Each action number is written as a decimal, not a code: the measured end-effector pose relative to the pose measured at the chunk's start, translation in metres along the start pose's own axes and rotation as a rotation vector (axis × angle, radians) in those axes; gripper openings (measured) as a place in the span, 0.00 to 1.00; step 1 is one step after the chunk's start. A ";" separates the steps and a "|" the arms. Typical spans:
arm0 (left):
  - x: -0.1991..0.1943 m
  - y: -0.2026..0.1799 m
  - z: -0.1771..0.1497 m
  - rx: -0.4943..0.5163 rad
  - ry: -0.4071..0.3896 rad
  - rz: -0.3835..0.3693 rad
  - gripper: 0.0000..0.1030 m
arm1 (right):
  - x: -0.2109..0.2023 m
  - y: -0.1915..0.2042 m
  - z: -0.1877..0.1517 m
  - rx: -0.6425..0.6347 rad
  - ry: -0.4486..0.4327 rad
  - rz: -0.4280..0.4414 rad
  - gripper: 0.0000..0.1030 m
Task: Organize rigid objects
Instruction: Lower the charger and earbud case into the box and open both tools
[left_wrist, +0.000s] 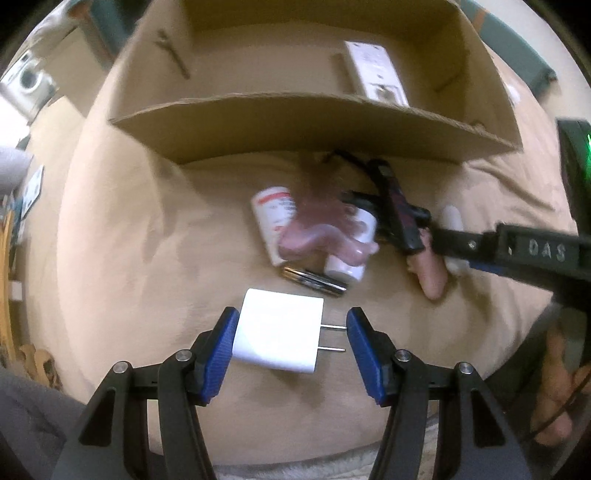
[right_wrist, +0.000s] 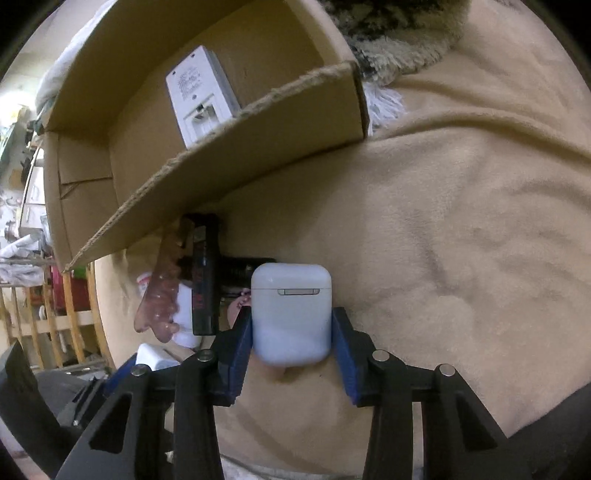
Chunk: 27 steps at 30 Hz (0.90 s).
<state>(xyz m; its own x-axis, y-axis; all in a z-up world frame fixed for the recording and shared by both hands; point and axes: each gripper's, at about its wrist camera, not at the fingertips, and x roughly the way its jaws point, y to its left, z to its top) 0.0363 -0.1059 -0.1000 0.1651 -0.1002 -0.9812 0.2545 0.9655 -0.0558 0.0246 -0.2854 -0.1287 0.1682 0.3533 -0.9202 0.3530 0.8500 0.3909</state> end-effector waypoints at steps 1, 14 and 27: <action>-0.001 0.003 0.000 -0.009 -0.005 -0.001 0.55 | -0.006 0.002 -0.001 -0.012 -0.031 -0.024 0.42; -0.017 0.034 0.013 -0.090 -0.064 0.043 0.55 | -0.043 0.004 0.001 -0.035 -0.206 -0.013 0.42; -0.055 0.056 0.016 -0.177 -0.219 0.111 0.55 | -0.099 0.027 -0.020 -0.174 -0.425 0.064 0.42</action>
<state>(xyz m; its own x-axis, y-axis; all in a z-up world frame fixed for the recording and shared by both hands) 0.0563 -0.0506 -0.0464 0.3892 -0.0228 -0.9209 0.0561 0.9984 -0.0010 -0.0009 -0.2898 -0.0275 0.5597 0.2464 -0.7912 0.1765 0.8974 0.4043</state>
